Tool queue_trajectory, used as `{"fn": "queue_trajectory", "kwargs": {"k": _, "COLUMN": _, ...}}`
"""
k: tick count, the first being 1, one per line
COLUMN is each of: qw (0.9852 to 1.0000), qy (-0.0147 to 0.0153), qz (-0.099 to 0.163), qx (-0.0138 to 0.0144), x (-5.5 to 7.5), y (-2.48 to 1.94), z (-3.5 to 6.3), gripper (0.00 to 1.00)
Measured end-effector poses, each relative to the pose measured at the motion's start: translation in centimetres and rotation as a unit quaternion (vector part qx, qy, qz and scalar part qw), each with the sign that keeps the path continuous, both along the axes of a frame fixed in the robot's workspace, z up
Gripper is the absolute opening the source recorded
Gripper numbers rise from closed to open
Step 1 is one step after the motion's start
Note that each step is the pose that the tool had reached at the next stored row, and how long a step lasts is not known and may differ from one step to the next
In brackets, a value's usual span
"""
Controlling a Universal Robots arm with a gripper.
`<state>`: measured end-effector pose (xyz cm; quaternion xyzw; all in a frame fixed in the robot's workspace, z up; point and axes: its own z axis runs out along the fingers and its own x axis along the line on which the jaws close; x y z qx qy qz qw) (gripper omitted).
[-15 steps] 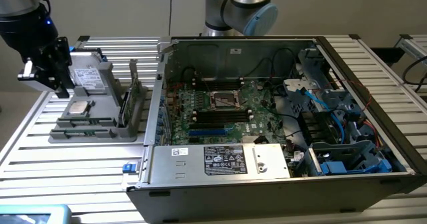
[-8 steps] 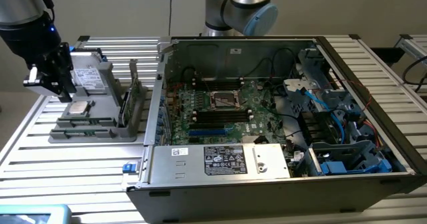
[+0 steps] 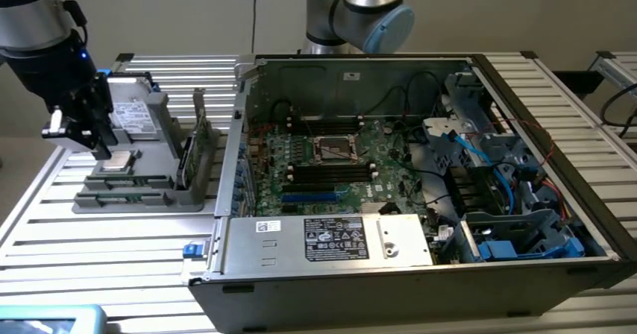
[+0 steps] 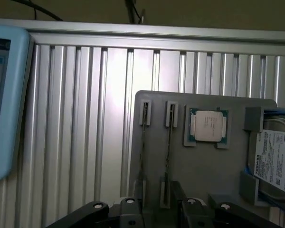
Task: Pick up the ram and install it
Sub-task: 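Pick up the ram and move it above insertion slot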
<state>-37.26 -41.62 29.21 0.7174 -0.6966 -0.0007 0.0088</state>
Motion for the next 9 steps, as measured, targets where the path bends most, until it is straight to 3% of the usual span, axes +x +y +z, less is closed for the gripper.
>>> {"fn": "queue_trajectory", "kwargs": {"k": 9, "qw": 1.0000, "qy": 0.0000, "qz": -0.007, "qx": -0.0001, "x": -0.1, "y": -0.05, "z": -1.62, "gripper": 0.36}}
